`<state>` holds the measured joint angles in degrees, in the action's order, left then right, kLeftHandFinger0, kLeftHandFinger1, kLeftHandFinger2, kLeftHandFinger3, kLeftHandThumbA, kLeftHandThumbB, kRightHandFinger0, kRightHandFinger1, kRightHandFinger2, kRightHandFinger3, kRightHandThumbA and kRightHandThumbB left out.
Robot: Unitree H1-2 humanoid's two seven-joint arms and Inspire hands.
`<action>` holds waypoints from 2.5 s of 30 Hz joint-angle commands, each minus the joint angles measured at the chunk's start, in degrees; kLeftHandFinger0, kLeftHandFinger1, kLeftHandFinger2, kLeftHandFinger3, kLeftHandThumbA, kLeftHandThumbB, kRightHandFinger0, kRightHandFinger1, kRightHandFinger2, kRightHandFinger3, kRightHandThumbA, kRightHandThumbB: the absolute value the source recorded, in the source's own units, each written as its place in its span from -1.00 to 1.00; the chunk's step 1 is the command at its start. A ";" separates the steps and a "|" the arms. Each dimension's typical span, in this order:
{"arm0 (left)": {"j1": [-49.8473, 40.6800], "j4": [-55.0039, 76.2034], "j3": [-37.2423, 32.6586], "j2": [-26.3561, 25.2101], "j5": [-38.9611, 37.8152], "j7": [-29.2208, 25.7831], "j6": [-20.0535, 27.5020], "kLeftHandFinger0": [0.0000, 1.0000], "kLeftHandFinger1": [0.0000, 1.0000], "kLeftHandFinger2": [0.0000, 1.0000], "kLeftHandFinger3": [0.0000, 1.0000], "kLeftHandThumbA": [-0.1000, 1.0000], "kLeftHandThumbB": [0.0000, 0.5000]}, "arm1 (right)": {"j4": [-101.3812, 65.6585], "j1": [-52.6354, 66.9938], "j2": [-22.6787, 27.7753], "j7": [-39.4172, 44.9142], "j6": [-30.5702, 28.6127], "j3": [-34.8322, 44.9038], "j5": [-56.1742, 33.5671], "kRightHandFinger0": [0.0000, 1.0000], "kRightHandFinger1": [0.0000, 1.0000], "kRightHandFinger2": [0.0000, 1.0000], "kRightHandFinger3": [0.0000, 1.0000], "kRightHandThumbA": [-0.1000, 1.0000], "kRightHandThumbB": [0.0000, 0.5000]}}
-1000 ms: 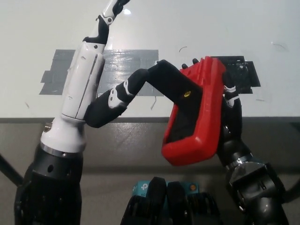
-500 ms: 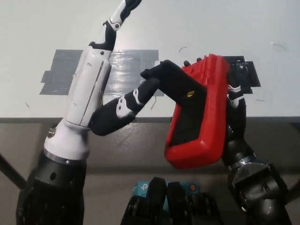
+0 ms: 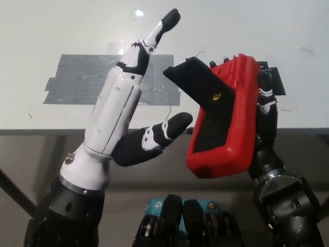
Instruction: The robot first picks the multimeter with right hand and then unfolds the black stand on the back of it using left hand
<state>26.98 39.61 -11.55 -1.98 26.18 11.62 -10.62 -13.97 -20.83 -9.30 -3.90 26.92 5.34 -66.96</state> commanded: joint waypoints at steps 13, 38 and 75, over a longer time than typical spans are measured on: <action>0.63 1.03 -0.07 -0.61 0.69 1.24 0.74 1.00 1.00 1.00 1.00 0.95 -0.35 | -3.03 -4.32 -0.84 0.74 -0.09 0.35 -3.03 -1.00 -1.00 -0.02 0.43 -1.00 -0.46; 2.26 0.68 0.88 -1.98 -1.48 2.34 -1.05 1.00 1.00 1.00 1.00 0.98 -0.20 | -3.53 -5.75 -0.12 2.75 -0.03 -0.52 -3.94 -1.00 -0.96 0.35 0.59 -1.00 -0.50; 2.54 3.33 1.42 0.07 -6.70 3.00 -4.20 0.39 0.65 0.88 1.00 0.99 -0.02 | -3.82 -7.16 0.23 1.12 -0.09 -0.10 -3.57 -1.00 -1.00 0.24 0.36 -1.00 -0.53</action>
<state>27.58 40.72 -10.05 -2.38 21.30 13.60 -13.33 -15.22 -24.33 -8.94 -3.85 26.93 5.28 -68.54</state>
